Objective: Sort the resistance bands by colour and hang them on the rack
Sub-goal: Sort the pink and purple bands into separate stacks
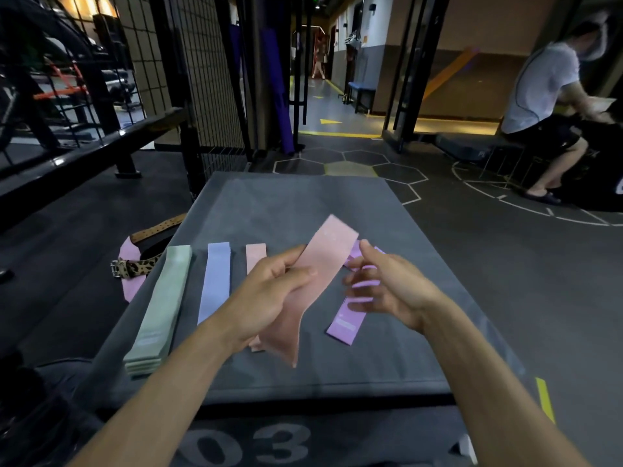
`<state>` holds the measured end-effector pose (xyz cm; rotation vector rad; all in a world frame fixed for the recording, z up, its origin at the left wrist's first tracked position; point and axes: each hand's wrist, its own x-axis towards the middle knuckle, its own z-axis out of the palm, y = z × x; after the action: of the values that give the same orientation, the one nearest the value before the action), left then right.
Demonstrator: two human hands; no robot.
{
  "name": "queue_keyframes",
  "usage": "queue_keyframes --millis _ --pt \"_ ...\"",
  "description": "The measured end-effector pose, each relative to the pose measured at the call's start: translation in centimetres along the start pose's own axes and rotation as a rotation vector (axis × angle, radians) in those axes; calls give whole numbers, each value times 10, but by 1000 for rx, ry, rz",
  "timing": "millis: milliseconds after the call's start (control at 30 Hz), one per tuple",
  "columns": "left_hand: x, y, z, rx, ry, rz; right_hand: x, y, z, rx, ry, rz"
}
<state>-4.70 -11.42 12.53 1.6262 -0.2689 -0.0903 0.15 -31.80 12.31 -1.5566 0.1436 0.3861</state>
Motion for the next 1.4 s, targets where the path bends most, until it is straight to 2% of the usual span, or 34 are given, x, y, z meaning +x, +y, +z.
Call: queue_keyframes --millis 67,133,233,333,500,767,867,1100,1233,1400 --pt "1 -2 0 14 -23 28 -3 1 3 52 -172 76" --pt "0 -2 2 37 -55 27 -6 -2 6 128 -221 -18" --pt "0 -5 3 117 -89 18 -1 -3 6 125 -116 -202" --pt "-2 -7 3 174 -132 -42 3 1 5 59 -22 -256" --pt "-3 -17 -1 183 -185 -132 3 -2 7 88 124 -357" --pt "-5 -26 0 49 -231 -188 1 -4 10 101 102 -447" --pt "-7 -29 1 71 -249 -177 2 -6 12 111 97 -447" --pt "-8 -34 -2 125 -150 -131 6 -6 19 137 128 -422" --pt "-10 -38 -9 162 -215 -171 12 -5 19 113 172 -443" --pt "-11 -55 -28 289 -393 -276 20 -4 17 138 263 -463"
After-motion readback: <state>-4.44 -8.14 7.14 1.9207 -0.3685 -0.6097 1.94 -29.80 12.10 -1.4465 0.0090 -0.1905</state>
